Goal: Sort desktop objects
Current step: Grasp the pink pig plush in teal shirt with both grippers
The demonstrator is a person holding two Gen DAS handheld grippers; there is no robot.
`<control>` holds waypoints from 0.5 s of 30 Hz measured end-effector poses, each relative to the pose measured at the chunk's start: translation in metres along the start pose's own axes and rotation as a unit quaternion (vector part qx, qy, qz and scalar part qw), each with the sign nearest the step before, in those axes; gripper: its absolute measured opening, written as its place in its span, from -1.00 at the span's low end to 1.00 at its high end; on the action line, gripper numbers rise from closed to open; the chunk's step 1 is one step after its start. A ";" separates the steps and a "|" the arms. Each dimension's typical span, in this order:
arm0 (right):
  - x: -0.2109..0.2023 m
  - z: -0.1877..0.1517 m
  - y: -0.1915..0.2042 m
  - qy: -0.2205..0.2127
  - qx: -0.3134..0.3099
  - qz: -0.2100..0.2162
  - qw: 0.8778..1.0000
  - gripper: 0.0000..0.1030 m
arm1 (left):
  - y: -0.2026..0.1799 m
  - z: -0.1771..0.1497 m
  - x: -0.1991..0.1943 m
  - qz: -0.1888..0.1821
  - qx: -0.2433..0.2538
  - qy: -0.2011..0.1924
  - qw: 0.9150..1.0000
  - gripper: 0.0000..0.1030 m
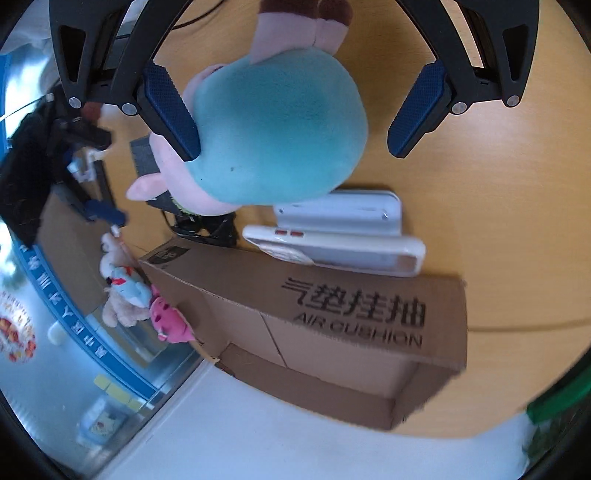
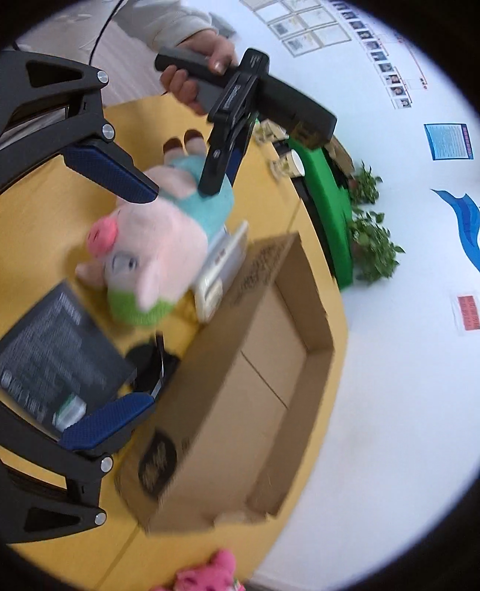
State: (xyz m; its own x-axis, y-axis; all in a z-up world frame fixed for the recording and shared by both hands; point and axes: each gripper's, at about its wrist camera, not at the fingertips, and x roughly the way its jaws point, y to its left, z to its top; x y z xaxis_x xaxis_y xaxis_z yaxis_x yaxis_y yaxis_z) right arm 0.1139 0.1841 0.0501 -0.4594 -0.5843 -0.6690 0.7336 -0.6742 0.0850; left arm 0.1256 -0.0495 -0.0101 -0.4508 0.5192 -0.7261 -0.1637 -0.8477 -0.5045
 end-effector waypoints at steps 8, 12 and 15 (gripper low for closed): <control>0.057 -0.003 0.036 0.072 0.006 0.070 0.995 0.83 | 0.015 -0.015 -0.003 -0.014 -0.018 0.000 1.000 0.86; 0.061 -0.002 0.039 0.081 -0.008 0.077 0.994 0.83 | 0.029 -0.022 -0.013 -0.024 -0.040 -0.002 0.999 0.85; 0.073 -0.004 0.035 0.109 0.000 0.077 0.991 0.82 | 0.021 -0.025 -0.013 -0.017 -0.023 -0.004 1.000 0.84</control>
State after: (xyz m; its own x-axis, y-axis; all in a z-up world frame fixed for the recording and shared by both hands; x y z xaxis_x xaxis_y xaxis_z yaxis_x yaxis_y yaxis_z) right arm 0.1082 0.1199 0.0016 -0.2234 -0.5692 -0.7913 0.7866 -0.5847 0.1985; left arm 0.1495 -0.0711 -0.0226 -0.4520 0.5463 -0.7051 -0.1385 -0.8239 -0.5495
